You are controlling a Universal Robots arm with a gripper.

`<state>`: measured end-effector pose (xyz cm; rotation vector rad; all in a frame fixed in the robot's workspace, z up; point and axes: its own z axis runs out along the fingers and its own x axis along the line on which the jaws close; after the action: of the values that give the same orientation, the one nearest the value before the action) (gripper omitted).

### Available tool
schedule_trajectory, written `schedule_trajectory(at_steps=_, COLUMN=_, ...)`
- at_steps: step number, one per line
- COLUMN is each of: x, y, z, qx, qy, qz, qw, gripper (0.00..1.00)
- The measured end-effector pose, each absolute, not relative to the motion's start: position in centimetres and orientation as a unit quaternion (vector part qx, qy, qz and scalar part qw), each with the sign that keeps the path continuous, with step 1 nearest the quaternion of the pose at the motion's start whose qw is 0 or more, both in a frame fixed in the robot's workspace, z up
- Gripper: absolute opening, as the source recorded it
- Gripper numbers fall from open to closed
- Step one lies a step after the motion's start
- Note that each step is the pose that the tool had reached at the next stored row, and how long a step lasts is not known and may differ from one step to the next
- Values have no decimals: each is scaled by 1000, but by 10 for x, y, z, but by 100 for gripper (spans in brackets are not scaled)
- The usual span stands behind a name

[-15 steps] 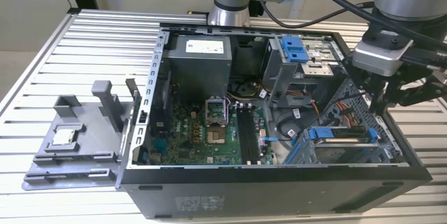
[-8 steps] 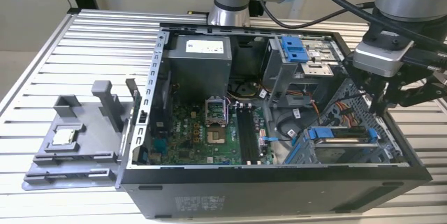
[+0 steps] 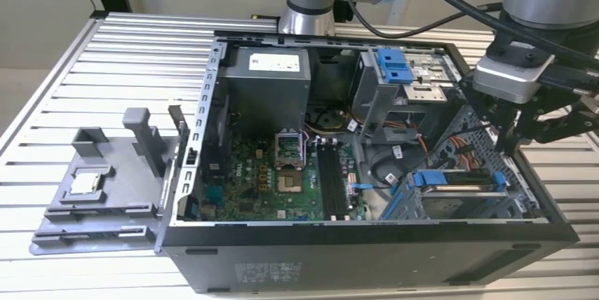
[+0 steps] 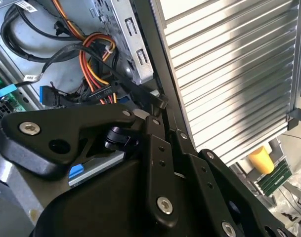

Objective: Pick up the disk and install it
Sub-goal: 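Insert the second disk wire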

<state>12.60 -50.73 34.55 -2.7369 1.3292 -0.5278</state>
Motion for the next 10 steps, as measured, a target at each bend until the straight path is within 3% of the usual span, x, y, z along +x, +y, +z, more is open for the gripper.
schedule_trajectory(at_steps=10, x=122, y=-517, z=347, qx=-885, qy=433, qz=-171, qw=27, gripper=0)
